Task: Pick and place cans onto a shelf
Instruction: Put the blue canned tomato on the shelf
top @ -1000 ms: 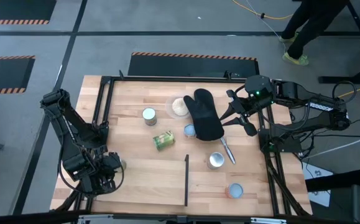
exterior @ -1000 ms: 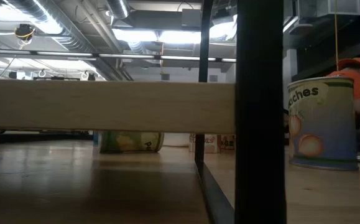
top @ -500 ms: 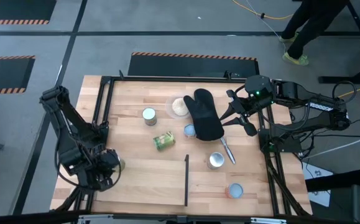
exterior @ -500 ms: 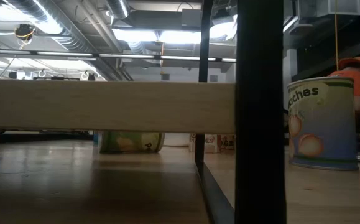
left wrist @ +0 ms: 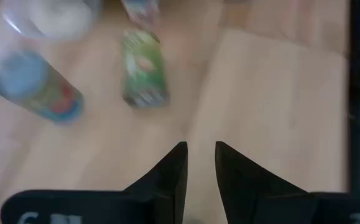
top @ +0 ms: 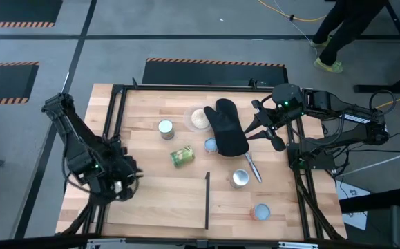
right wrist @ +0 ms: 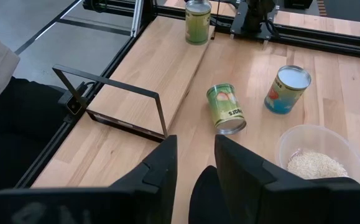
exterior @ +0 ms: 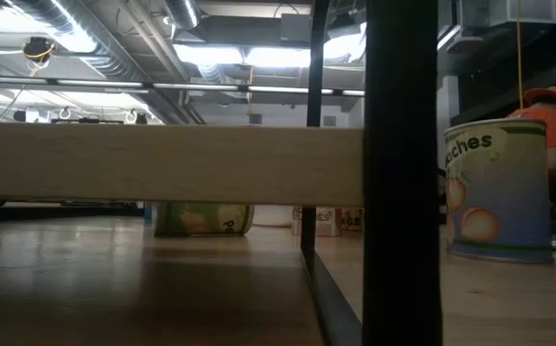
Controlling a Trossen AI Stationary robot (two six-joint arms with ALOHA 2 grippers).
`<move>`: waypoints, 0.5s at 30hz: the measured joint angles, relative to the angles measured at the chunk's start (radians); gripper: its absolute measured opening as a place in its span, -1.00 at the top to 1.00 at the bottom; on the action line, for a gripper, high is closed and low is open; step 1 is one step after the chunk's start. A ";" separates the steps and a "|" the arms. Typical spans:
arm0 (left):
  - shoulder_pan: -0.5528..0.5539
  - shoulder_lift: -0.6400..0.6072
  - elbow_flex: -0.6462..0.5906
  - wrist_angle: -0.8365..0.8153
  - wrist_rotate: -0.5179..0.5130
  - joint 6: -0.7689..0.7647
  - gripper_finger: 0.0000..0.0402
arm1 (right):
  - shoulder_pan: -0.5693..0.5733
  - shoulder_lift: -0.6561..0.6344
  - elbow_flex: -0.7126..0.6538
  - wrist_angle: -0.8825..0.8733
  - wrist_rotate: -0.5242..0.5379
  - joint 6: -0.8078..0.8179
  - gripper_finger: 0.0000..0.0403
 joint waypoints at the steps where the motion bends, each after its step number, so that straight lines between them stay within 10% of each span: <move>1: 0.025 0.000 0.000 0.000 -0.018 0.035 0.63 | 0.000 0.000 0.000 0.000 0.000 0.000 0.44; 15: 0.489 0.002 0.001 0.101 0.142 0.657 0.63 | 0.000 0.000 0.000 0.000 0.000 0.000 0.44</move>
